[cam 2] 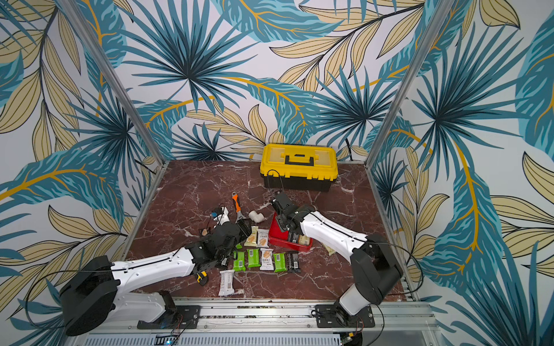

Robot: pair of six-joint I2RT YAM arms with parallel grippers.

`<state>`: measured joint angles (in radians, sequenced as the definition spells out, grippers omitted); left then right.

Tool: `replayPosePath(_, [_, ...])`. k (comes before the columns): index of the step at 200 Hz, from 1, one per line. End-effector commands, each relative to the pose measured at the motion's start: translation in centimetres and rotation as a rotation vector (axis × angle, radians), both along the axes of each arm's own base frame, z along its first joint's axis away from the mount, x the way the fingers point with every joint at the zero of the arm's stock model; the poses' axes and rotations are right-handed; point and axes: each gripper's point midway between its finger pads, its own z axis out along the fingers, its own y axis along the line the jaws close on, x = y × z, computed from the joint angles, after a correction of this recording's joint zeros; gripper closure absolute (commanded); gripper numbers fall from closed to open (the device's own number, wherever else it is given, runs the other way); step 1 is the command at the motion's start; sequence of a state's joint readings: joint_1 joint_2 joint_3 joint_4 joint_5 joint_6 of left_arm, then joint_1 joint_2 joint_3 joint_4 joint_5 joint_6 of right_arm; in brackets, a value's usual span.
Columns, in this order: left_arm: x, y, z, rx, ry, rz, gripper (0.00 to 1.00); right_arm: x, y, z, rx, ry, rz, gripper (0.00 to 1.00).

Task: Take the cookies out of the storage box
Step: Pick up the cookie from the storage box, then place the cookie at the center of the board.

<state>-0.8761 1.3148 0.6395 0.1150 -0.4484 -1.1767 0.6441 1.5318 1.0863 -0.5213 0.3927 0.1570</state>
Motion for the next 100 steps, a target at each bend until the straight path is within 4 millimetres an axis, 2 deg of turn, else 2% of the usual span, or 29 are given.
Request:
replayPosePath(1, [0.0, 0.3, -0.1, 0.008, -0.003, 0.003, 0.38, -3.0, -1.4, -0.6, 0.11, 0.056, -0.109, 0.66])
replayPosePath(61, [0.1, -0.2, -0.1, -0.01, -0.005, -0.011, 0.39, -11.3, -5.3, -2.7, 0.324, 0.178, -0.348, 0.69])
replayPosePath(100, [0.2, -0.8, 0.1, -0.024, -0.004, -0.028, 0.38, -14.8, -6.9, -4.6, 0.398, 0.239, -0.475, 0.7])
